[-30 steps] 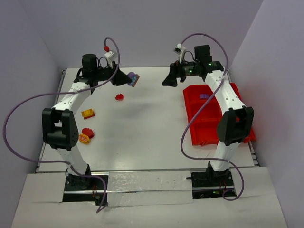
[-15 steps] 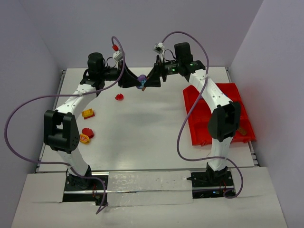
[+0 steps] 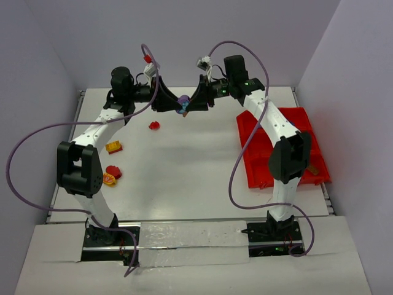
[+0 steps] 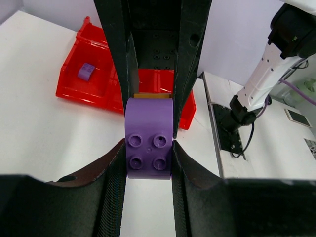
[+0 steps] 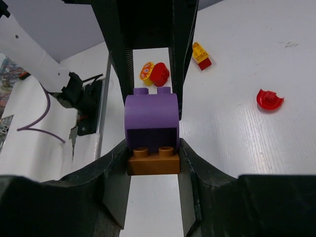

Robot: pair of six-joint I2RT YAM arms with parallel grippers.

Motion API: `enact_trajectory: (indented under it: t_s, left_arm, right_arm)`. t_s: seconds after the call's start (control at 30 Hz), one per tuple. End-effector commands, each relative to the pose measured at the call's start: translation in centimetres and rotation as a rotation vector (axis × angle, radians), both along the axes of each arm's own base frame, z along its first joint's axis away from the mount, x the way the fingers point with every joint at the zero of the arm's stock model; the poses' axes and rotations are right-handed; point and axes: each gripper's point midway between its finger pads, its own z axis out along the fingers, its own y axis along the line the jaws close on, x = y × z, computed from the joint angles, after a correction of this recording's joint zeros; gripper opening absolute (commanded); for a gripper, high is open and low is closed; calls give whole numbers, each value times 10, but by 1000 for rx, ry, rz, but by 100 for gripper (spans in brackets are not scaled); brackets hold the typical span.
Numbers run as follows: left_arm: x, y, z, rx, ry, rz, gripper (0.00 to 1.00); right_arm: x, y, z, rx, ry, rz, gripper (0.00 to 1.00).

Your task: Sort the legos into containers by color

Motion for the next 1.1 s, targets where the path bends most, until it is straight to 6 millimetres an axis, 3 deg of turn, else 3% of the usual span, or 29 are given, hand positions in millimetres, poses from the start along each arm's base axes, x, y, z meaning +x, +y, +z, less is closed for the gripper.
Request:
enact_trajectory:
  t_s: [0.0, 0.03, 0.07, 0.1, 0.3, 0.47, 0.67, 0.8, 1.0, 1.03, 1.07]
  left_arm:
    - [-6, 1, 16, -38, -49, -39, 0]
    - [-5, 2, 16, -40, -45, -36, 0]
    - [-5, 3, 15, -41, -41, -31, 0]
    - [-4, 3, 14, -43, -41, -26, 0]
    - [8, 13, 14, -43, -46, 32, 0]
    - [29, 29, 10, -10, -70, 119, 0]
    - [39, 34, 1, 33, -121, 186, 0]
    - [38, 31, -5, 33, -109, 184, 0]
    - [35, 26, -12, 56, -120, 168, 0]
    - [35, 24, -16, 75, -126, 164, 7]
    - [33, 19, -12, 84, -148, 150, 21]
  right_arm:
    - [-2, 2, 8, -8, -62, 13, 29]
    - [-2, 1, 8, -12, -69, 10, 23]
    - [-2, 0, 6, -20, -69, 9, 7]
    - [-3, -1, 5, -28, -72, 4, 1]
    - [-8, -14, -7, -86, -78, -12, 0]
    - [-16, -51, -37, -195, -35, -36, 0]
    - [-25, -100, -63, -305, 14, -111, 0]
    - [-17, -122, -61, -318, 21, -181, 0]
    - [-13, -123, -56, -317, 15, -197, 0]
    - [-11, -122, -56, -315, 12, -199, 0]
    - [-10, -121, -54, -314, 8, -203, 0]
